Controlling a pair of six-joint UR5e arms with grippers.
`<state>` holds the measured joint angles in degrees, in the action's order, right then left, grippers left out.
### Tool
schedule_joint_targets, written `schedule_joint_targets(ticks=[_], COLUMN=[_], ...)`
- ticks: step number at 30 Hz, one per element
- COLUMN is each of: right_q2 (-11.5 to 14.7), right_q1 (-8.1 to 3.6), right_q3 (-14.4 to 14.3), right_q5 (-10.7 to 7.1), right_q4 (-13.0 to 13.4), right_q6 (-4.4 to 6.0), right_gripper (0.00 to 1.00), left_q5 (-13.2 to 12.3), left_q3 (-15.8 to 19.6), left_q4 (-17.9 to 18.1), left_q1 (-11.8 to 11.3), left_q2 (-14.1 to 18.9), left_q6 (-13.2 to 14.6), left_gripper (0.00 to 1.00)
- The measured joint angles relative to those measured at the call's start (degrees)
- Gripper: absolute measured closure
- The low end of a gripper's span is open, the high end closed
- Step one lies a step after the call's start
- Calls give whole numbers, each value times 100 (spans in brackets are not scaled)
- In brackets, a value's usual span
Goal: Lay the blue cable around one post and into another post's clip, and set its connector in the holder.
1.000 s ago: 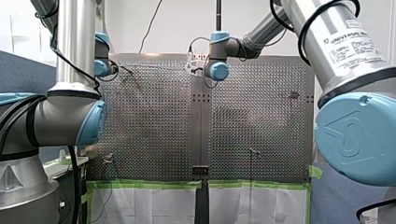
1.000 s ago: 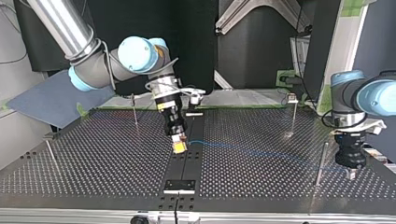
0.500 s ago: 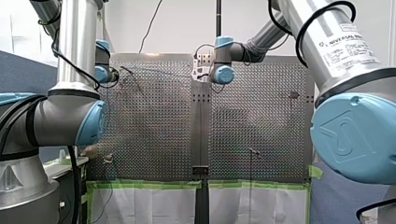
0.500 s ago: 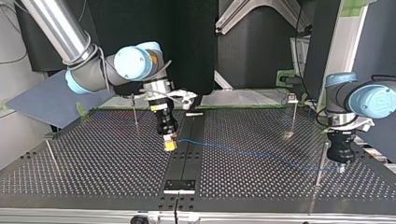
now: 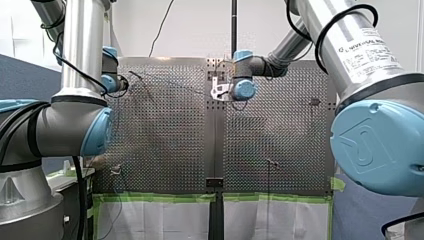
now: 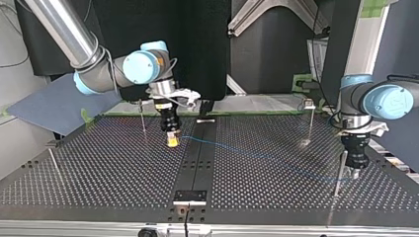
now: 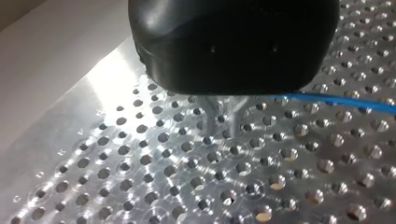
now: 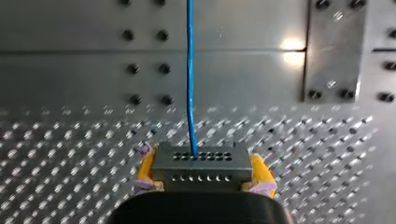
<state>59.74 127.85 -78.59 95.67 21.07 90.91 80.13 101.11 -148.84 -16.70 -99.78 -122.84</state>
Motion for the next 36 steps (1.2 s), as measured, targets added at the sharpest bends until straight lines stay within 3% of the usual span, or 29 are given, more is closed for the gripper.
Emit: schedule_joint_targets(ticks=[1,2,3,4,10,15,22,36], right_q2=[0,-1,-1,-1,-1,-1,-1,-21], right_q1=[-22,-40,-60,-85,-215,-318,-468,-623], right_q3=[-68,-118,-169,-238,-550,-747,-1068,-1770], right_q5=[16,26,34,43,117,261,576,1278], right_q4=[59,107,157,222,532,729,1050,1753], right_q6=[26,53,82,117,193,199,208,253], right_gripper=[100,100,100,100,100,100,100,100], left_q5=[32,58,91,141,416,458,454,461], left_q3=[0,1,1,1,3,3,3,3], left_q4=[-4,-14,-36,-76,-327,-385,-393,-410], left_q1=[0,1,1,1,6,30,86,113], left_q2=[0,0,0,0,0,1,0,0], left_q6=[12,19,25,31,41,29,-3,-32], left_gripper=[23,8,8,0,0,0,0,0])
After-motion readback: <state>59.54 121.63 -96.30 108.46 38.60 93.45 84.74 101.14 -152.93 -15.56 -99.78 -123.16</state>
